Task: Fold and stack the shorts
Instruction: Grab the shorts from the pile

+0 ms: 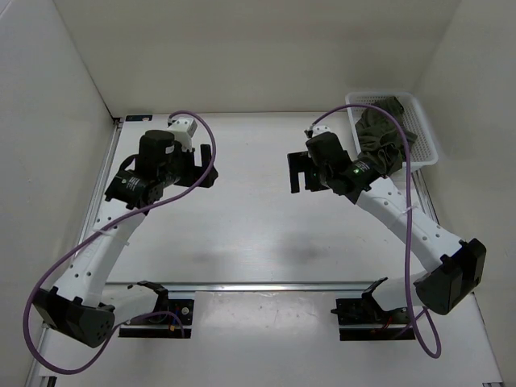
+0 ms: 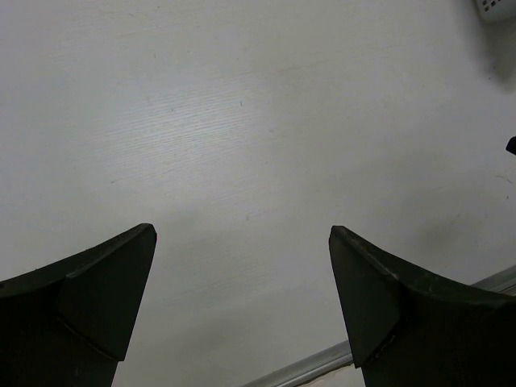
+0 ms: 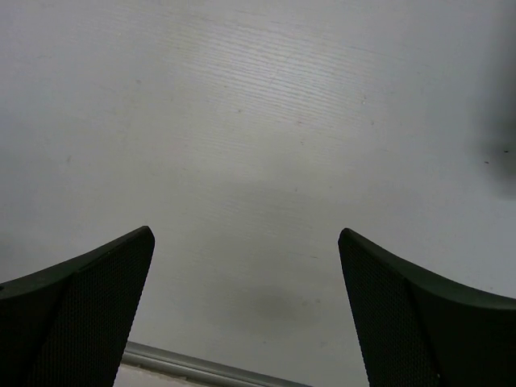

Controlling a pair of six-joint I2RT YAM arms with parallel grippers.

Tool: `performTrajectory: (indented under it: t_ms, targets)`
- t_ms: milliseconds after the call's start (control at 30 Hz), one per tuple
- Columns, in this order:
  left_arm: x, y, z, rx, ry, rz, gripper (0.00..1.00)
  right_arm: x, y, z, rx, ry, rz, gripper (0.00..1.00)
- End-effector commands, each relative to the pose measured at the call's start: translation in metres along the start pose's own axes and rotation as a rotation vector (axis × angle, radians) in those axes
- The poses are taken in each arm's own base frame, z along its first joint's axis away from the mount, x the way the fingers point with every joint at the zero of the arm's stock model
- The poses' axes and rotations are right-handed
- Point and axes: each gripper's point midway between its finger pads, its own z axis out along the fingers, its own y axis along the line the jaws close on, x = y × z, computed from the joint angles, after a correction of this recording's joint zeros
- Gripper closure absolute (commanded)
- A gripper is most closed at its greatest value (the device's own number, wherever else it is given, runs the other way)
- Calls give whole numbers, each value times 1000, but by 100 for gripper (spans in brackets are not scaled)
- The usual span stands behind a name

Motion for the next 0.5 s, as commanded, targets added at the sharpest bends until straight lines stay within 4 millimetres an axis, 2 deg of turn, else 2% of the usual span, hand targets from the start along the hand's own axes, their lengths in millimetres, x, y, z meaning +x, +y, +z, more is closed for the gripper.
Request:
performTrajectory:
  t_ms: [0, 167, 267, 300, 367, 400, 433, 467]
  targets:
    - [10, 1, 2, -3, 26, -12, 0, -16, -11, -14, 53, -70, 36, 0]
    - [17, 8, 5, -36, 42, -13, 0, -18, -38, -27, 164, -115, 48, 0]
    - [23, 9, 14, -43, 73, -24, 0, -20, -66, -31, 230, -122, 87, 0]
    - [25, 7, 17, -30, 85, -25, 0, -22, -88, -30, 280, -122, 119, 0]
    - [21, 6, 16, -28, 74, -34, 0, -36, -107, -37, 289, -144, 161, 0]
    - [22, 6, 18, -30, 83, -34, 0, -41, -136, -42, 337, -156, 213, 2]
    - [22, 6, 18, -30, 83, -34, 0, -53, -147, -47, 338, -177, 243, 9]
    - [22, 9, 18, -45, 80, -34, 0, -57, -160, -42, 340, -164, 278, 12]
